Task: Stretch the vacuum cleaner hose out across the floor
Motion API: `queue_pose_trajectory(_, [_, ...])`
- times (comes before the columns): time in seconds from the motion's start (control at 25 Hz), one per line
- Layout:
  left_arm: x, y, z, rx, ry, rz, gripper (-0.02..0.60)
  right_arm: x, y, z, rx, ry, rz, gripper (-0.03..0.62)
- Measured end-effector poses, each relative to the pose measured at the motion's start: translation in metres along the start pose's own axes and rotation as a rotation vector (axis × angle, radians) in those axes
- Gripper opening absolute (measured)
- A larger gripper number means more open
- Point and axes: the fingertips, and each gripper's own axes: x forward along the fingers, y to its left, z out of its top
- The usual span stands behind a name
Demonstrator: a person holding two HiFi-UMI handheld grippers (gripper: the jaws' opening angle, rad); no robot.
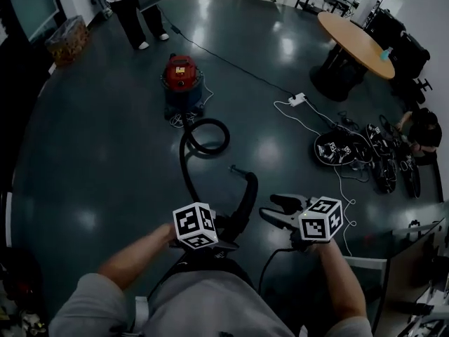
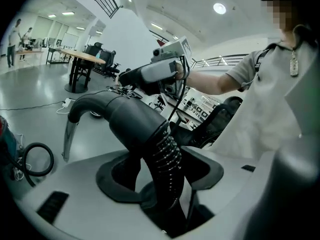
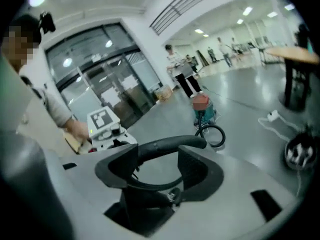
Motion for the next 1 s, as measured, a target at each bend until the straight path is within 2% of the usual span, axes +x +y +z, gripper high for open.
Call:
queue_pose_trajectory(0.16, [-0.002, -0.017, -0.015, 0.010, 0.060, -0.007, 0.250, 0.013, -0.003, -0.018, -0.597, 0.218, -0.069, 0.252])
queue_pose_trajectory(0.2, [-0.004, -0.022, -0.019, 0.010, 0.073, -0.008, 0.250, 0.018, -0.001, -0.021, -0.721, 0.263, -0.057, 0.252])
queue_pose_trajectory(0.28, [-0.009, -0.032, -0.025, 0.009, 0.091, -0.016, 0.250, 0.030, 0.012, -0.024, -0.880, 0.328, 0.017, 0.252])
queue_pose_trajectory(0.48, [-0.030, -0.047, -0.038, 0.037, 0.153, -0.040, 0.250, 0.071, 0.043, -0.029, -1.092, 0.446, 0.188, 0.252])
queue_pose_trajectory(0.6, [-0.043, -0.061, -0.058, 0.066, 0.212, -0.051, 0.250, 0.092, 0.070, -0.047, -1.169, 0.534, 0.296, 0.252])
queue_pose_trajectory(0.68, [-0.052, -0.072, -0.074, 0.094, 0.243, -0.067, 0.250, 0.110, 0.087, -0.063, -1.224, 0.594, 0.339, 0.252])
queue_pose_trajectory(0.8, [-0.072, -0.088, -0.108, 0.130, 0.297, -0.098, 0.250, 0.143, 0.121, -0.088, -1.353, 0.671, 0.351, 0.242])
queue_pose_trajectory(0.88, [-0.089, -0.092, -0.136, 0.144, 0.330, -0.109, 0.250, 0.164, 0.139, -0.096, -1.440, 0.691, 0.317, 0.165])
queue_pose_trajectory(0.96, [-0.107, -0.097, -0.161, 0.159, 0.341, -0.120, 0.251, 0.183, 0.158, -0.102, -1.469, 0.693, 0.267, 0.131])
queue_pose_trajectory(1.0, [-0.117, -0.100, -0.172, 0.173, 0.338, -0.117, 0.250, 0.191, 0.168, -0.105, -1.451, 0.688, 0.237, 0.125])
